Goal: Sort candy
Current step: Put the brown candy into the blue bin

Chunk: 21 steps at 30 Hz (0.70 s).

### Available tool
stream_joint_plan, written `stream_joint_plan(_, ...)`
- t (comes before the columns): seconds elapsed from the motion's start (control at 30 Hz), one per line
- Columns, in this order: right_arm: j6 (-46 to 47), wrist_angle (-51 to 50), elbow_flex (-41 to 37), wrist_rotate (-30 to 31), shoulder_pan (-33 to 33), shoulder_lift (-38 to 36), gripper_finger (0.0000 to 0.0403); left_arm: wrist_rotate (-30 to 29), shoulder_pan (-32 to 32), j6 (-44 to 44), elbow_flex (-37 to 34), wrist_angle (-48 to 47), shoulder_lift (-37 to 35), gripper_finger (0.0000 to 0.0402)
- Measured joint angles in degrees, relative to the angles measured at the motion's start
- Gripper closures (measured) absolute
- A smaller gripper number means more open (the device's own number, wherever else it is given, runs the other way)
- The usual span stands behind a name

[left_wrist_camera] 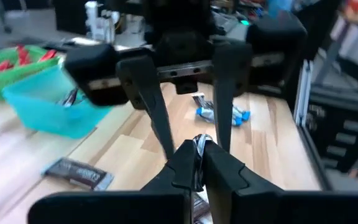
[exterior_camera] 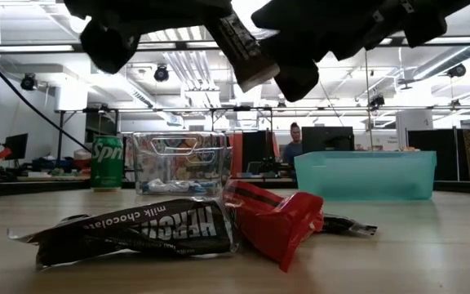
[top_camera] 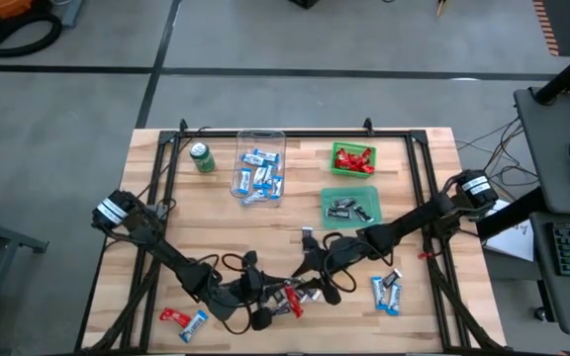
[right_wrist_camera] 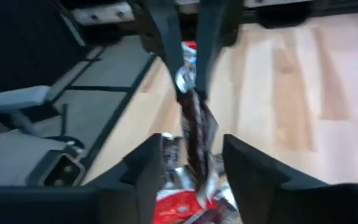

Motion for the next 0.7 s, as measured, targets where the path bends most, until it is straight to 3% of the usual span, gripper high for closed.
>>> stream_joint_plan(0.17, -1.2, -2.1, 0.0, 2.8, 0.0, -0.7, 0.02, -2.3, 0.0, -6.8, 0.0, -0.6, -0.5, 0.0401)
stream_joint_plan(0.33, -1.6, -1.9, 0.0, 3.7, 0.0, -0.5, 0.0196, -2.4, 0.5, -8.9, 0.0, -0.4, -0.4, 0.0401)
stream_joint_plan(0.5, -1.7, -1.9, 0.0, 3.9, 0.0, -0.5, 0.0239, -2.8, 1.0, -9.3, 0.0, -0.4, -0.4, 0.0401)
stream_joint_plan(0.7, -3.3, -2.1, 0.0, 5.3, 0.0, -0.2, 0.0338, -2.8, 1.0, -8.8, 0.0, -0.1, -0.4, 0.0402)
